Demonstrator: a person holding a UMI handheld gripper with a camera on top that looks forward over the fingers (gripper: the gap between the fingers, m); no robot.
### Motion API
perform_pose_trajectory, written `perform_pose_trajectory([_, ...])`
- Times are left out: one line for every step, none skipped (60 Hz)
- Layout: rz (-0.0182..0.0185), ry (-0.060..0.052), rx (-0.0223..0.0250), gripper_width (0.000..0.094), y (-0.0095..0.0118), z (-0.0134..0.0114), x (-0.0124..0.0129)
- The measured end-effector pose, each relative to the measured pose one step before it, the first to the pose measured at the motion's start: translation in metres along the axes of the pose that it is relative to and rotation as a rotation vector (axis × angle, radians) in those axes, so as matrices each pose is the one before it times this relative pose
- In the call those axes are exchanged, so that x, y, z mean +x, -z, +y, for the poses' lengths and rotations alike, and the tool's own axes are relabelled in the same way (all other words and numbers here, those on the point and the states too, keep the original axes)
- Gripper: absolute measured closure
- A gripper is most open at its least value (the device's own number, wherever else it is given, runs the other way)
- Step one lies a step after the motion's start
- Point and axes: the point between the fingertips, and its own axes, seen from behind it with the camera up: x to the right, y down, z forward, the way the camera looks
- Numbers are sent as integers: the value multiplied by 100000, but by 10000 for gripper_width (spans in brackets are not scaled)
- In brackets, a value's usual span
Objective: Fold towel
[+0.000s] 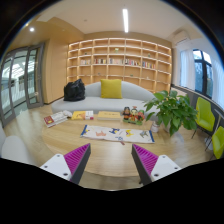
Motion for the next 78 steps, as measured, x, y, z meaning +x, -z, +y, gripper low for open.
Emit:
perform_pose_trajectory([74,-14,-479,79,-356,152,240])
perform_pose_trajectory([-15,-8,-742,80,-52,205,-9])
perform_pose_trajectory([-76,-25,-768,80,-102,220,-41])
perform_pose_trajectory([-102,18,-758,80,-170,216,-50])
perform_pose_trajectory([-114,18,-799,81,-267,245,-77])
perform_pose_trajectory([-140,171,-855,81,132,337,-102])
perform_pose_trajectory([-69,-30,-465,80,-1399,552,-197])
perform_pose_trajectory([-28,49,-766,81,-410,258,-118])
perform_pose_trajectory([-33,73,-766,81,-371,232,-101])
perform_pose_trajectory([-92,89,-783,81,-382,267,-129])
perform_pose_trajectory([-111,125,-1016,83,344,106,-221])
perform_pose_trajectory([-186,40,-736,84,-397,276,-260])
perform_pose_trajectory([-223,5,-780,85,-400,267,-285])
perform_pose_trajectory([-171,-25,-832,88,-217,291,-216])
perform_pose_trajectory([-267,20,-648,86,-667,279,-264])
perform_pose_trajectory([-455,-35,-735,85,-472,202,-378])
perform_pose_trajectory([-619,-55,-664,86,-446,183,-404])
perform_pose_trajectory([-719,-148,-675,84,-494,106,-462])
perform_pose_trajectory([-744,-165,-708,85,-471,96,-488])
perform_pose_trajectory([-724,-276,-946,83,-291,50,-551])
perform_pose_trajectory([-767,-208,-778,86,-586,80,-518])
perform_pose_trajectory([-763,-209,-679,85,-579,23,-522])
perform_pose_trajectory([-611,-248,-579,86,-727,-140,-695])
perform_pose_trajectory([-689,-163,-368,85,-531,6,-537])
perform_pose_trajectory([-593,-213,-377,85,-697,-109,-487])
perform_pose_trajectory([-463,-194,-373,85,-706,-126,-479])
perform_pose_trajectory([-487,-213,-423,86,-746,-148,-520])
perform_pose_trajectory([-578,-263,-439,85,-770,-156,-510])
perform_pose_trajectory([-544,-324,-360,84,-825,-207,-532])
perform_pose_trajectory([-461,-363,-326,84,-894,-218,-498])
perform_pose_trajectory([-348,-358,-474,85,-929,-189,-471])
perform_pose_trajectory([-275,-315,-634,85,-965,-148,-442])
perform_pose_trajectory([-188,-163,-796,85,-963,-250,-337])
perform_pose_trajectory([226,-41,-391,84,-1162,-175,-552])
perform_pose_trajectory([93,30,-300,85,-1019,-243,-343])
perform_pose_trajectory([162,-115,-187,86,-1042,-265,-323])
perform_pose_trajectory([154,-280,-262,86,-1054,-271,-318])
perform_pose_trajectory([175,-352,-384,87,-1064,-238,-355])
perform_pose_trajectory([80,-282,-389,88,-1063,-254,-341])
perform_pose_trajectory([-129,-119,-351,87,-1249,-271,-131])
perform_pose_trajectory([-166,-248,-108,87,-1044,-219,-511])
perform_pose_trajectory([-105,-337,-279,87,-1046,-270,-351])
perform_pose_trajectory([75,-326,-235,86,-1047,-244,-287])
perform_pose_trajectory([264,-293,-256,84,-1019,-276,-237])
perform_pose_trajectory([375,-181,-159,81,-1062,-293,-144])
perform_pose_trajectory([384,-182,-119,81,-955,-287,-163])
perform_pose_trajectory([396,-228,-29,82,-1009,-292,-126])
perform_pose_trajectory([483,-102,-254,83,-1020,-280,81])
perform_pose_trajectory([741,-18,-199,84,-916,-212,-44])
perform_pose_trajectory([793,-2,-260,82,-930,-190,18])
perform_pose_trajectory([758,-114,-252,82,-875,-170,23])
perform_pose_trajectory([701,-172,-245,81,-837,-144,24])
perform_pose_trajectory([732,-213,-188,83,-818,-141,41])
perform_pose_trajectory([722,-167,-233,81,-800,-119,75])
perform_pose_trajectory([649,-143,-315,82,-727,-78,24])
perform_pose_trajectory([416,-97,-389,80,-601,-79,75])
perform_pose_trajectory([509,-4,-236,80,-647,-98,-49])
perform_pose_trajectory([518,-3,-229,82,-595,-72,15])
perform_pose_trajectory([470,54,-395,87,-537,1,-3])
perform_pose_trajectory([512,-18,-605,94,-475,98,28])
perform_pose_trajectory([1443,344,317,109,-317,-94,234])
perform_pose_trajectory([1332,1157,1908,134,-232,-502,180])
perform_pose_trajectory([637,1223,1427,183,-226,-351,-11])
perform_pose_trajectory([-529,1089,47,240,-111,3,-124])
perform_pose_trajectory([-883,632,288,303,-77,-7,-313])
perform_pose_trajectory([-814,172,70,360,-180,-75,-224])
perform_pose_trajectory([-410,259,350,410,-6,-54,-138])
perform_pose_trajectory([-277,547,309,465,-43,-6,-149])
perform_pose_trajectory([-609,844,347,527,-53,-26,-233])
perform_pose_trajectory([-626,1039,320,588,-19,8,-237])
perform_pose_trajectory([-622,1003,311,651,-41,-27,-200])
perform_pose_trajectory([-507,759,219,710,91,-39,-197])
perform_pose_trajectory([-183,648,170,770,-69,-78,-85])
perform_pose_trajectory([456,511,-92,833,-30,46,87])
perform_pose_trajectory([993,334,73,893,57,-38,200])
perform_pose_trajectory([945,-146,154,907,53,-25,202])
perform_pose_trajectory([-27,-654,-173,908,46,86,-36])
perform_pose_trajectory([-359,-359,-267,909,54,81,-101])
